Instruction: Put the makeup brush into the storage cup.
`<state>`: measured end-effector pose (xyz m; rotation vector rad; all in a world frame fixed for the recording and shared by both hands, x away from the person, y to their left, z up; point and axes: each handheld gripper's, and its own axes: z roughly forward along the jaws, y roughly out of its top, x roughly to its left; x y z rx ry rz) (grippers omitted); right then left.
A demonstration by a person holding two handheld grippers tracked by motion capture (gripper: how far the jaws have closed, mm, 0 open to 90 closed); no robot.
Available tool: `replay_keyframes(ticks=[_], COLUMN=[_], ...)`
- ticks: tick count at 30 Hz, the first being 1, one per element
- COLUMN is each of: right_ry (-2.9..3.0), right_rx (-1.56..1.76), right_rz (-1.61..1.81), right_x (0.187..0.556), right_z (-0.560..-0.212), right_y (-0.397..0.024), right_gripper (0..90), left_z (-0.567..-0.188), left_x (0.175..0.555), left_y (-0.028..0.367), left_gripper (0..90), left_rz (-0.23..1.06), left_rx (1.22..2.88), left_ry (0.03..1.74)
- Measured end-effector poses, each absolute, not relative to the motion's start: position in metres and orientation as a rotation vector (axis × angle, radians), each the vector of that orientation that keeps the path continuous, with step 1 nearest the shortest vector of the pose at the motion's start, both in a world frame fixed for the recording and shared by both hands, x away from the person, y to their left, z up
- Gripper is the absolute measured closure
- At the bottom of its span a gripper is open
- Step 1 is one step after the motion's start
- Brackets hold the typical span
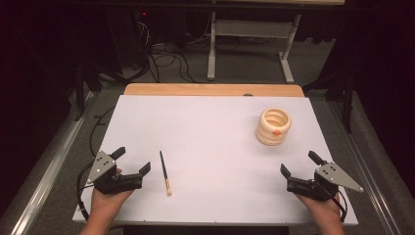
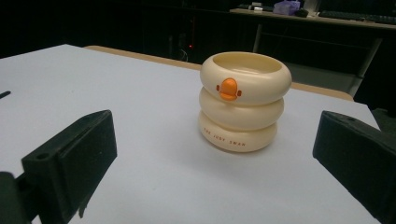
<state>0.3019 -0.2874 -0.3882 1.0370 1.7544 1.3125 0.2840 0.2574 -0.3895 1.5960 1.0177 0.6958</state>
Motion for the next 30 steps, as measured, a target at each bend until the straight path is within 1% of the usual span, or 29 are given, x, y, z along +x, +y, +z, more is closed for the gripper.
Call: replay_keyframes(ticks=[22,30], right_ry=[1.75,1.738], right_rx=[1.056,1.047], right_rz=[1.326,1.327], right_x=[0.3058,0.3053], right_z=[-0.3901,-0.3904], right_y=[-0.2865,-0.2873], right_gripper=[1.1,1.6], left_z=[-0.3906,-0.3926], left_x=[0.286,0.2899], left_y=[0.2595,0.2587], left_gripper=[0.6,0.6], left_rz=[0.682,0.654], left_rx=[1.588,1.637], left_ry=[1.048,1.095])
